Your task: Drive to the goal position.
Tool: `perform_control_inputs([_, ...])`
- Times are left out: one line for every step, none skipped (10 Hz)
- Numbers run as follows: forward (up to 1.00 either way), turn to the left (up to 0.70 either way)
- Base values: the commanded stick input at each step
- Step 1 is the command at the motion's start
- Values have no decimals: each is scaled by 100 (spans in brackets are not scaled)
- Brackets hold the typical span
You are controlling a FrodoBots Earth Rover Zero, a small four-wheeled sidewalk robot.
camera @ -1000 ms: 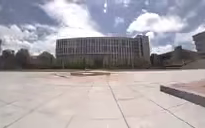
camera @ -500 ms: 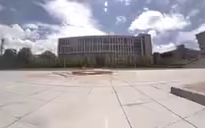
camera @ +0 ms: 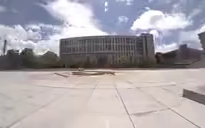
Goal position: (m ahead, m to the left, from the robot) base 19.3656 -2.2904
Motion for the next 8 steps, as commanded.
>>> perform_control_inputs([70,-35])
perform_control_inputs([70,-35])
perform_control_inputs([70,-35])
perform_control_inputs([70,-35])
perform_control_inputs([70,-35])
perform_control_inputs([70,-35])
perform_control_inputs([70,-35])
perform_control_inputs([70,-35])
